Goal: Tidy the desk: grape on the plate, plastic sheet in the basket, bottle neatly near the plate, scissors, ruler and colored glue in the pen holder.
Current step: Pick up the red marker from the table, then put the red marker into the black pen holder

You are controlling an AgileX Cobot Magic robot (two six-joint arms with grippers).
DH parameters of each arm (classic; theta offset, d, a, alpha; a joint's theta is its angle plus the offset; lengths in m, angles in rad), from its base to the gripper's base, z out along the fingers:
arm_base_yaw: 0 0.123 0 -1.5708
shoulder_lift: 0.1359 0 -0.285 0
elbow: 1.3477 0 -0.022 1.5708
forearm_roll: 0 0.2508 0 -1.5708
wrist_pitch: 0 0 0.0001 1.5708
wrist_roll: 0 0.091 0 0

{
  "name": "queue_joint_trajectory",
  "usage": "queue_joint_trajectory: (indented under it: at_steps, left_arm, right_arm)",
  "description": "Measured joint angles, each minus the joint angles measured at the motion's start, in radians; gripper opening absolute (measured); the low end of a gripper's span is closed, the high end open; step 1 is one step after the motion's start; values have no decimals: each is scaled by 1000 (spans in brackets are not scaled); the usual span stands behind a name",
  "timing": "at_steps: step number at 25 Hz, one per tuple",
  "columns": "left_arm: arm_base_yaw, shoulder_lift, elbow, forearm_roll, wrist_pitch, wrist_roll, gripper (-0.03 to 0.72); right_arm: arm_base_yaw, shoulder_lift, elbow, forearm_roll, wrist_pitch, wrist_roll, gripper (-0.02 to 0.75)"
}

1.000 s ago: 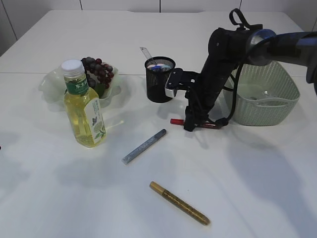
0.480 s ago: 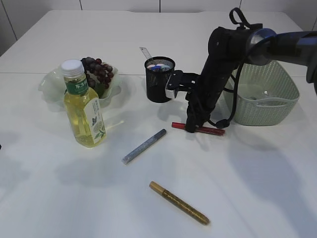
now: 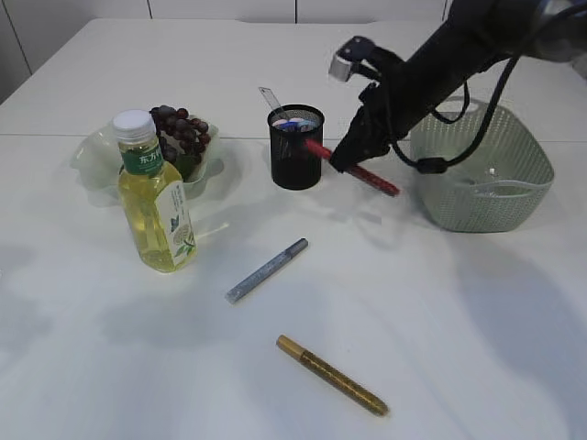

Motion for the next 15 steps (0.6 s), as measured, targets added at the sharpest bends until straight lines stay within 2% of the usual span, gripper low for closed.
queue_joint_trajectory:
  at_steps: [8, 15]
  left_arm:
    - [0, 0, 0, -4, 43, 0, 379]
    - [0, 0, 0, -24, 47, 0, 379]
  right_arm:
    - [-57, -21, 0, 347, -96, -131, 120]
    - [-60, 21, 0, 759, -229, -315, 119]
